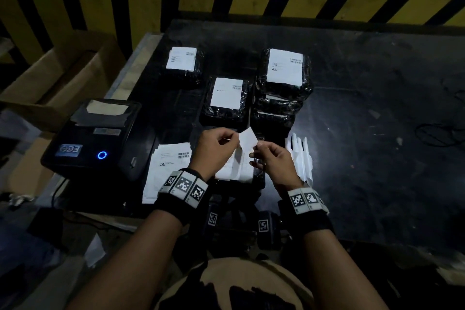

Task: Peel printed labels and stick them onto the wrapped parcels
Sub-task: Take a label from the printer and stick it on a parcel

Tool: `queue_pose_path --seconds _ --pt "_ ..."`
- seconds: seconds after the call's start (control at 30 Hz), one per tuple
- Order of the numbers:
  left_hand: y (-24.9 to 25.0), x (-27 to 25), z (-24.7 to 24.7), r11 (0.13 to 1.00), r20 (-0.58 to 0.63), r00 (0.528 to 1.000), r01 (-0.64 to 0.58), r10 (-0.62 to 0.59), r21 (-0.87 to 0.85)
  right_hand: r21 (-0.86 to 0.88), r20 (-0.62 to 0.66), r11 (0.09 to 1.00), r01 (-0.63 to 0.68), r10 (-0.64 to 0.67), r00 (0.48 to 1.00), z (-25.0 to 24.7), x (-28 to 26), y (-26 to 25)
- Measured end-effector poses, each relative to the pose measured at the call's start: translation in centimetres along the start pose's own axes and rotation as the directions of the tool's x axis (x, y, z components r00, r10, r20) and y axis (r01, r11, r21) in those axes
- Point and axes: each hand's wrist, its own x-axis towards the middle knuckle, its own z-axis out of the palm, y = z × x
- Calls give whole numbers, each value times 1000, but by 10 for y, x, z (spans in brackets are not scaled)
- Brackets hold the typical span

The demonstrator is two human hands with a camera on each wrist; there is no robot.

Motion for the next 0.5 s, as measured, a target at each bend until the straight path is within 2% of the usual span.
queue_pose_path --seconds 0.2,0.37,0.5 --pt "-2 -2 -1 1000 44 999 7 -8 21 77 38 997 -24 21 999 11 -3 -8" --pt "1 -3 -3 1000 63 998 -7 6 9 -120 14 985 120 -119 993 18 -2 -2" --pt "1 2 -9 999 24 999 36 -35 -26 -133 -66 985 106 -116 991 7 4 2"
